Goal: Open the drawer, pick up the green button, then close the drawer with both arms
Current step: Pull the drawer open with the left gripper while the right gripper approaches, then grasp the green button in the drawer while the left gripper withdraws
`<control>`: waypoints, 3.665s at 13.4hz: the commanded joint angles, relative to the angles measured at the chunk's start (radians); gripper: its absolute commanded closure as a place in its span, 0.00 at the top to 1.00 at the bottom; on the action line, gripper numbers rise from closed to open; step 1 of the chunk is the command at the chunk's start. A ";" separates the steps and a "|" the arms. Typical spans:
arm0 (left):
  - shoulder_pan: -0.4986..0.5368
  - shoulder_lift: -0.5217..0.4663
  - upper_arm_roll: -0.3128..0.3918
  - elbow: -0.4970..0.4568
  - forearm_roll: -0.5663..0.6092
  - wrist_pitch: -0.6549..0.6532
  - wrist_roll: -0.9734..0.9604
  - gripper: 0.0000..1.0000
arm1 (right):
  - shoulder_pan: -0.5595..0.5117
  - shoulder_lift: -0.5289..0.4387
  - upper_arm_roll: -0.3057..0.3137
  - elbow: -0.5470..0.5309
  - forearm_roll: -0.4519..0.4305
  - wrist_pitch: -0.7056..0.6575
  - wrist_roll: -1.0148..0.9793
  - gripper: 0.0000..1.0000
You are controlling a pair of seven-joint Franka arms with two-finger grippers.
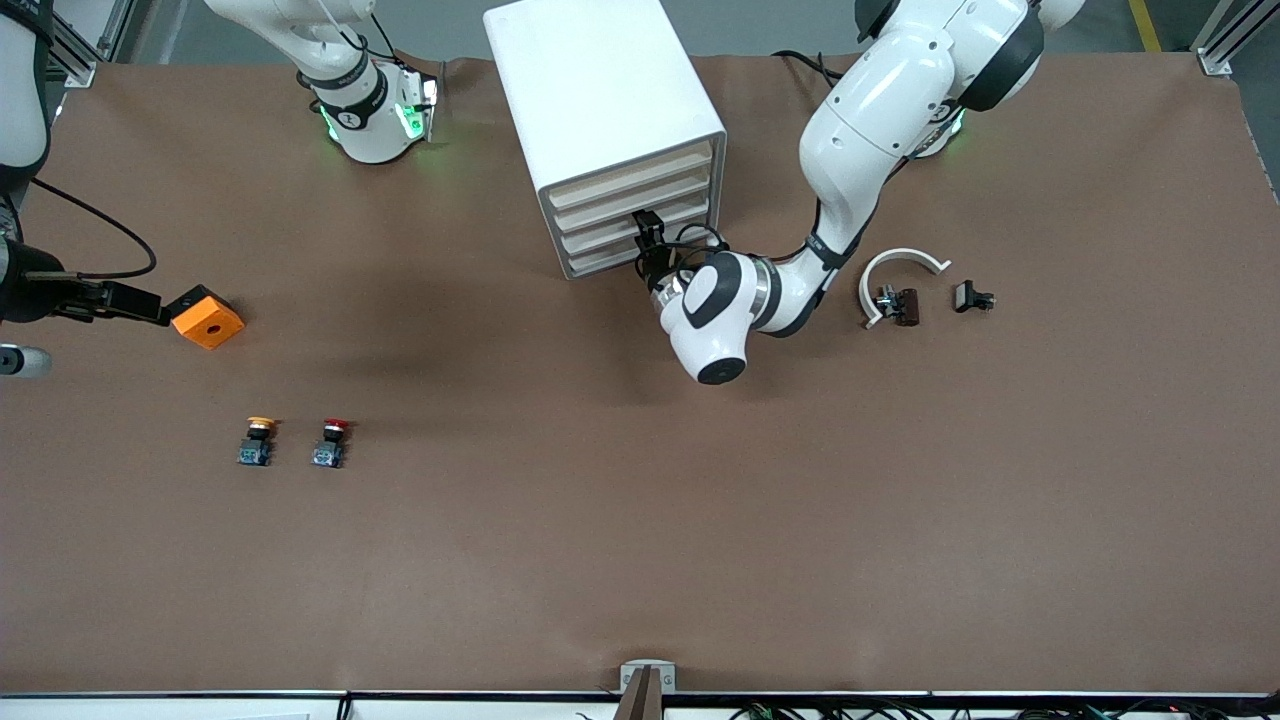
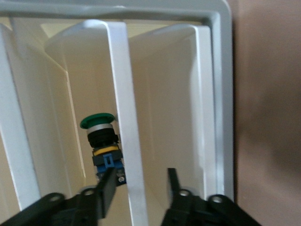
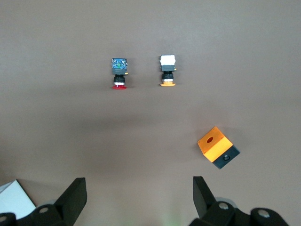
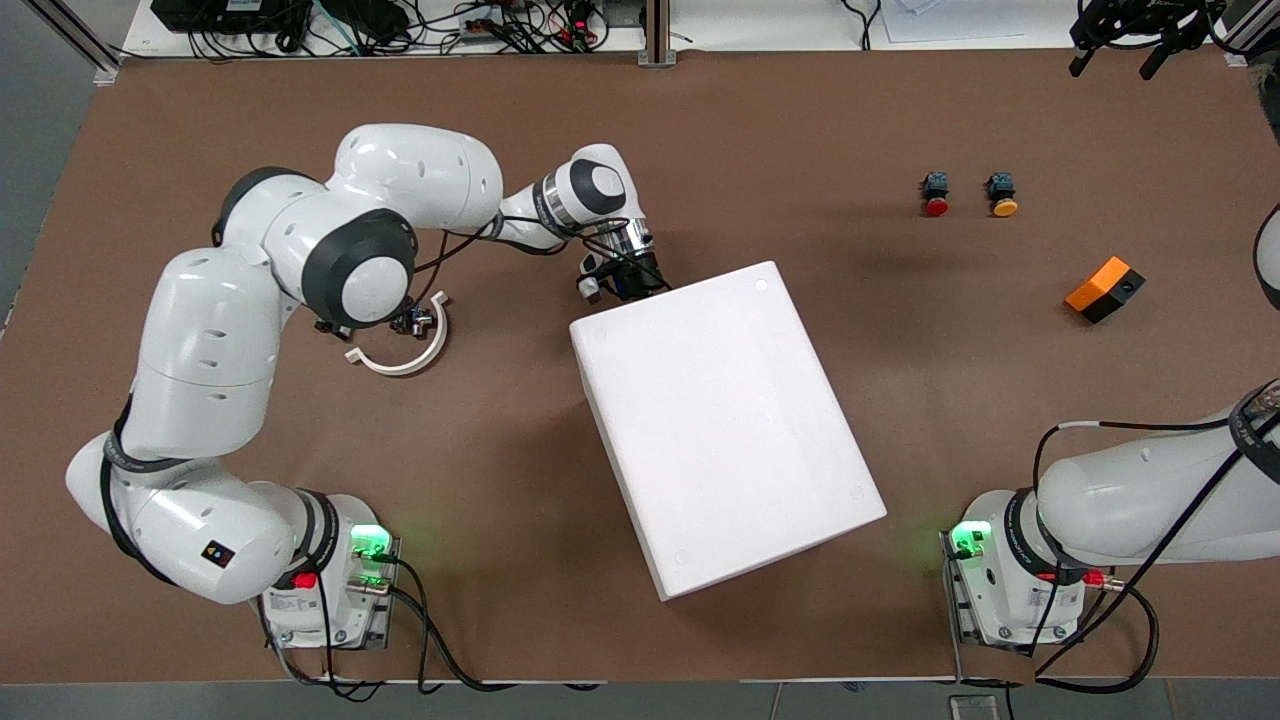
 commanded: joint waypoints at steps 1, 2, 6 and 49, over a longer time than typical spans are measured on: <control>-0.005 0.007 0.005 0.023 -0.023 -0.031 -0.019 0.12 | 0.033 -0.005 0.013 0.004 0.005 -0.025 0.173 1.00; -0.004 0.007 0.005 0.026 -0.025 -0.029 -0.020 0.00 | 0.056 -0.007 0.013 0.004 0.007 -0.022 0.249 1.00; 0.023 0.004 0.010 0.036 -0.014 -0.029 -0.002 0.00 | 0.156 -0.005 0.013 0.003 0.056 -0.008 0.444 1.00; 0.441 -0.508 0.099 0.279 0.926 -0.272 1.165 1.00 | 1.028 0.520 0.013 0.081 0.060 0.513 1.485 1.00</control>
